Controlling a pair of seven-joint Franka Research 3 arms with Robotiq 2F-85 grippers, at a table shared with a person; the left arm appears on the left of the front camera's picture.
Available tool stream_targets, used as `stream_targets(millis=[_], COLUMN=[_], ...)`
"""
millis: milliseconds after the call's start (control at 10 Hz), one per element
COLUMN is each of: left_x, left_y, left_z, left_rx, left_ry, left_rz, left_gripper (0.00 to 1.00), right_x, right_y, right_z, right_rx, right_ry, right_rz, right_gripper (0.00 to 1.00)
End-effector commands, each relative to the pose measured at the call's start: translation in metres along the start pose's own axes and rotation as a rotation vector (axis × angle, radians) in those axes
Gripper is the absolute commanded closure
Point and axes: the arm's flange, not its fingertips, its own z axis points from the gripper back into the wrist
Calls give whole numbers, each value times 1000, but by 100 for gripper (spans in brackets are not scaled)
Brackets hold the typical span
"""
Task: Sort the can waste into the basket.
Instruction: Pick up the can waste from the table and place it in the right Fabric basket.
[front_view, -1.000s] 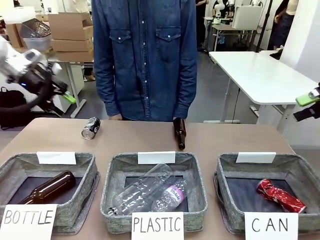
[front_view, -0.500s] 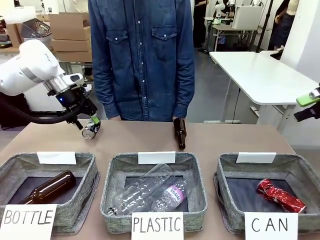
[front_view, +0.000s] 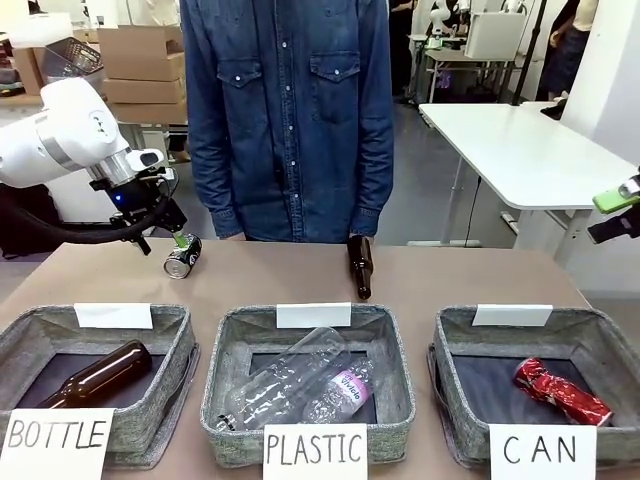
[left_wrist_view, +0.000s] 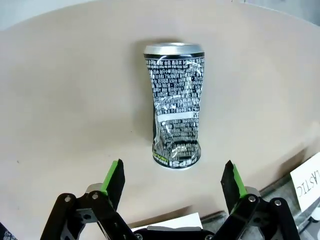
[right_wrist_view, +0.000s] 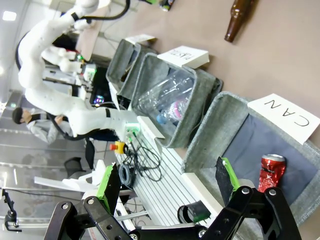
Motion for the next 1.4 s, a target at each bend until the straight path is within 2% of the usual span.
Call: stream_targets(millis=[0, 200, 400, 500, 600, 700, 800, 1000, 1100, 1300], left_x=[10, 14, 14, 15, 15, 14, 14, 14, 14, 13], left_y=[0, -3, -8, -8, -8, -9, -12, -15, -15, -16], left_z=[-21, -34, -39, -40, -42, -44, -45, -47, -47, -44], left_rx=[26, 74, 76, 93, 137, 139, 146, 161, 162, 161], left_ry=[-56, -156, -167, -177, -163, -159, -161, -160, -161, -168], left_rz=[1, -42, -57, -43, -30, -33, -35, -35, -37, -35], left_gripper=[0, 0, 0, 13, 59, 73, 100, 100, 97, 100], right_x=[-2, -2, -2, -2, -2, -2, -2, -2, -2, -2], right_y=[0, 0, 0, 0, 0, 0, 0, 0, 0, 0], right_z=[2, 2, 2, 2, 2, 2, 2, 2, 2, 2], right_rx=[-4, -4, -4, -4, -4, -4, -4, -4, -4, -4], right_ry=[10, 10, 10, 10, 10, 10, 10, 10, 10, 10], right_rz=[25, 25, 25, 25, 25, 25, 25, 25, 25, 25], right_gripper=[0, 0, 0, 0, 0, 0, 0, 0, 0, 0])
